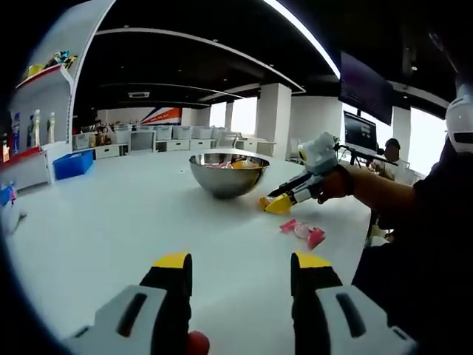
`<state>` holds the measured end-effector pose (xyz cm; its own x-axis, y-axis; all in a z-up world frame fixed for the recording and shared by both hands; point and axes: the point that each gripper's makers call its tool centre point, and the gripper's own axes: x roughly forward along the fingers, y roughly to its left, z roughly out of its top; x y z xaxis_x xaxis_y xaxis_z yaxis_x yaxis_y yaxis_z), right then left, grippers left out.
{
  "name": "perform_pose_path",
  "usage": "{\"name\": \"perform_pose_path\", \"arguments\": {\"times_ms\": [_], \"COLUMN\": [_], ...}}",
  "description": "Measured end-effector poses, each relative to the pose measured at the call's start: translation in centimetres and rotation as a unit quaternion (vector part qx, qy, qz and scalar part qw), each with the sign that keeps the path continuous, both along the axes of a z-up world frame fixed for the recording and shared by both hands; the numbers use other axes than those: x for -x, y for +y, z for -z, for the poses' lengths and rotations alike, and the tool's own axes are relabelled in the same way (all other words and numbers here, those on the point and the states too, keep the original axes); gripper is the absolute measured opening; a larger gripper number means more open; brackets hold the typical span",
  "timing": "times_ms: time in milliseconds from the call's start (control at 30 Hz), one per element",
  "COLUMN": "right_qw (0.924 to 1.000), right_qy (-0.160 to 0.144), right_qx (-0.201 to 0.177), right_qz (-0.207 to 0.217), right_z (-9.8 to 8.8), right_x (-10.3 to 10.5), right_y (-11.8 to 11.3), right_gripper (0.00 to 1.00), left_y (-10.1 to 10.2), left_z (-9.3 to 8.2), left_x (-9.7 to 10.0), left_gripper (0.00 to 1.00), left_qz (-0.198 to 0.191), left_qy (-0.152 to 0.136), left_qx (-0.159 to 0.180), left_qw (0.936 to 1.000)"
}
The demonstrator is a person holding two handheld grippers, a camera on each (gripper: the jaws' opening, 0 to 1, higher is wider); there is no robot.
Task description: Pick up the marshmallows scattered on the table and place them into the bowl on the table
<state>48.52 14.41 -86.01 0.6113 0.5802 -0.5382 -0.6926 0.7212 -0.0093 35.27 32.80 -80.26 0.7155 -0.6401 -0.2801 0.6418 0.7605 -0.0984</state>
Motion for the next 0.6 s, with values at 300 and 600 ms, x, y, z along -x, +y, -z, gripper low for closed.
{"name": "perform_pose_path", "arguments": {"times_ms": [300,600], "right_qw": [0.9997,0.9991], "right_qy": [-0.021,-0.029], "right_qx": [0.003,-0.016], "right_qz": [-0.01,-0.025], "right_z": [-0.5,-1.9], "right_x": [0.4,1.4], "right_y": [0.0,0.3], "right_gripper": [0.26,0.26], "left_y": [-0.4,-0.9], "left_z": [0.3,0.5], "left_x": [0.0,0.0], "left_gripper": [0.53,0.53], "left_qz": [0.005,0.01], "left_qy": [0.003,0.006], "left_qx": [-0.001,-0.003], "left_qw": [1.0,0.9999]}}
